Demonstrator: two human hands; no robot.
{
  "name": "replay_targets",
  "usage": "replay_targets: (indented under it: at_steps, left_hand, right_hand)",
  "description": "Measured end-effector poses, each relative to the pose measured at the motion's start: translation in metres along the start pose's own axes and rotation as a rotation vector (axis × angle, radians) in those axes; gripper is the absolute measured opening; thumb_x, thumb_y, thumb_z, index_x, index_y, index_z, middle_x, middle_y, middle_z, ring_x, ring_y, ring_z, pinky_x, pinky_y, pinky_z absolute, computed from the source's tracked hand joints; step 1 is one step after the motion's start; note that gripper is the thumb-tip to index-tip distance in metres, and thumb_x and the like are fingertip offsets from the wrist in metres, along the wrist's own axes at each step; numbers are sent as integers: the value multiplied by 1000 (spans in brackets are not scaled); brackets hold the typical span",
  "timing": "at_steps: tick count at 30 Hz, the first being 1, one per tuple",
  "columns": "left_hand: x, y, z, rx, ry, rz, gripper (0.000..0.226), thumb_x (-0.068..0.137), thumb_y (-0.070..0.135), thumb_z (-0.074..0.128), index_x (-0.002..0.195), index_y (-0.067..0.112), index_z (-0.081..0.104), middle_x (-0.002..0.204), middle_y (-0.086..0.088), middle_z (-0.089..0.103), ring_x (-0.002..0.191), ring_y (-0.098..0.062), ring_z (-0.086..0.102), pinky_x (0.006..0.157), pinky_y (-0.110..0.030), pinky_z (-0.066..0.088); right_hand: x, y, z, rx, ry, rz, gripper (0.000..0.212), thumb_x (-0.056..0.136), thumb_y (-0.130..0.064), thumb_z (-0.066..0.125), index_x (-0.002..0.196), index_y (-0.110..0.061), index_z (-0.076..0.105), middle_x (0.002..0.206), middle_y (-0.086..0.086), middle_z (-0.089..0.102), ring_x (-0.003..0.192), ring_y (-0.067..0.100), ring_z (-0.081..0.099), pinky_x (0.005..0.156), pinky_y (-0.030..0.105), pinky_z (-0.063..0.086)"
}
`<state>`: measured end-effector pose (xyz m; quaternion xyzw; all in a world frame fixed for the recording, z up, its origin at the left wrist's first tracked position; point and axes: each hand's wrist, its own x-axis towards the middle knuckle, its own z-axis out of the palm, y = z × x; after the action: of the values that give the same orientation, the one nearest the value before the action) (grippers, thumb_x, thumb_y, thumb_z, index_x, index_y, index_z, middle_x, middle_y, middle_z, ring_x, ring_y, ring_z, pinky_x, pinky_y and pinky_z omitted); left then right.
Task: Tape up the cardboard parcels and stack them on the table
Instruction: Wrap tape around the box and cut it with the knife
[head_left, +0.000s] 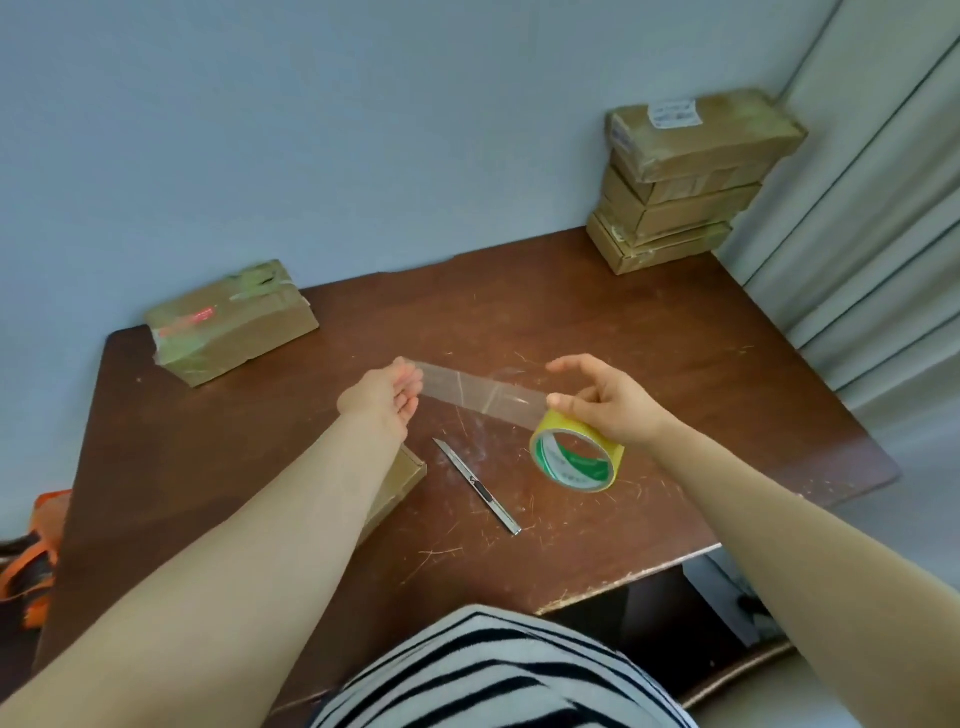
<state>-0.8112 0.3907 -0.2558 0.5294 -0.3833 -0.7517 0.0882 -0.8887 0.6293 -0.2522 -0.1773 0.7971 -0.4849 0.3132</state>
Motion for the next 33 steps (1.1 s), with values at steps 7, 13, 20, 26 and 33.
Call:
replay_targets:
  at_steps: [7, 13, 20, 26, 33]
  left_hand:
    - [4, -14, 3, -30, 33, -8, 10, 86, 17, 70, 91, 10, 66, 81, 0, 74, 70, -7, 71, 57, -20, 48]
    - [3, -24, 13, -35, 26, 1, 9, 87, 22, 69, 88, 14, 65, 82, 2, 74, 75, -5, 69, 57, -18, 47]
    - [-13, -56, 32, 68, 12, -33, 11, 84, 13, 71, 94, 18, 68, 97, 2, 70, 82, -5, 63, 60, -19, 41]
    - [-11, -62, 33, 125, 22, -14, 18, 87, 23, 67, 104, 18, 66, 101, 0, 69, 85, -10, 60, 61, -22, 44]
    - [2, -57, 21, 147, 42, -61, 8, 91, 25, 58, 88, 19, 61, 91, 1, 68, 81, -9, 60, 63, -23, 43]
  right_hand:
    - [8, 20, -29, -81, 61, 47, 19, 87, -42, 64, 94, -28, 54, 77, -2, 66, 69, 12, 63, 63, 23, 51]
    - [22, 30, -39, -618, 81, 140, 38, 85, -57, 58, 74, -23, 46, 70, -4, 54, 64, 14, 49, 57, 31, 39]
    - [52, 29, -21, -1206, 88, 236, 37, 99, -46, 28, 110, -21, 53, 99, 1, 62, 90, 21, 60, 66, 30, 41]
    - [55, 29, 11, -1550, 90, -4, 35, 96, -28, 39, 125, -15, 54, 124, 7, 52, 116, 26, 45, 100, 37, 30]
    - [10, 50, 86, -960, -106, 100, 69, 100, -17, 35, 148, -1, -11, 157, 16, -19, 146, 26, -12, 117, 33, 13]
